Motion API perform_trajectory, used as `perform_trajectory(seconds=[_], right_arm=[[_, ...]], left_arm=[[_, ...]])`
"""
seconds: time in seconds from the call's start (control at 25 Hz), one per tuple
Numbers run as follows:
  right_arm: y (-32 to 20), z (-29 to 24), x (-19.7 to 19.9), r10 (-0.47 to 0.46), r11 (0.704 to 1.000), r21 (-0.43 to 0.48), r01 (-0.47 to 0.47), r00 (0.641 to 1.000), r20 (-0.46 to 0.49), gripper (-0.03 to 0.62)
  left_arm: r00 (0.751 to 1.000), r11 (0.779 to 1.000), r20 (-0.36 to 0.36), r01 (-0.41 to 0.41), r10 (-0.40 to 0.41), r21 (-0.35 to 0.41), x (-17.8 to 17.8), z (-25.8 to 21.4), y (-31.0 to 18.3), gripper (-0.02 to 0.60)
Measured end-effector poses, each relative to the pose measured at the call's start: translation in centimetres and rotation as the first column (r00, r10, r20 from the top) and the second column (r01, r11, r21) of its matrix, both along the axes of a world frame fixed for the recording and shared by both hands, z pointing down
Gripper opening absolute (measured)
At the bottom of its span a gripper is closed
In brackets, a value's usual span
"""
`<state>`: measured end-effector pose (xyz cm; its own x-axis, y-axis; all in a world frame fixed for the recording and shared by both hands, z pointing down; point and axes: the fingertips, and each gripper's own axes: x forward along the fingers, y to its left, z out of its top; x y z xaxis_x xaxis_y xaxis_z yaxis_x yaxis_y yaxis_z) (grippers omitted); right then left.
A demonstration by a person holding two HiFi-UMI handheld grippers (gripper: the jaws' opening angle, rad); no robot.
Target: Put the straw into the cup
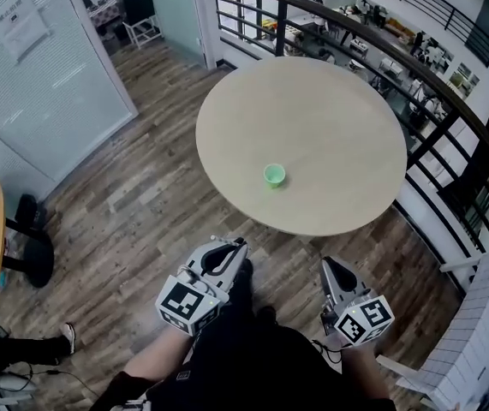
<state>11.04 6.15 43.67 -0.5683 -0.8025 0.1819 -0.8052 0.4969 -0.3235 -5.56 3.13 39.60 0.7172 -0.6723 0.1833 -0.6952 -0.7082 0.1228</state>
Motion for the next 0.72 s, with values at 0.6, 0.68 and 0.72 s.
perform_trajectory(seconds=[0.6,0.68,0.72], right_arm=[[-16.3,-1.1,-5.5,0.075,0.997,0.013,-0.075,0.997,-0.003,0.023],[-17.7,-0.9,-5.5,0.084,0.996,0.004,-0.084,0.996,-0.011,0.025],[-18.3,-0.7,-5.6,0.09,0.996,0.0,-0.09,0.996,-0.014,0.023]], left_arm=[[0.993,0.993,-0.027,-0.116,0.116,0.03,-3.2,-0.3,-16.7,0.028],[0.99,0.99,-0.026,-0.135,0.135,0.029,-3.0,-0.3,-18.1,0.027],[0.99,0.99,-0.025,-0.142,0.142,0.026,-3.0,-0.2,-18.6,0.026]])
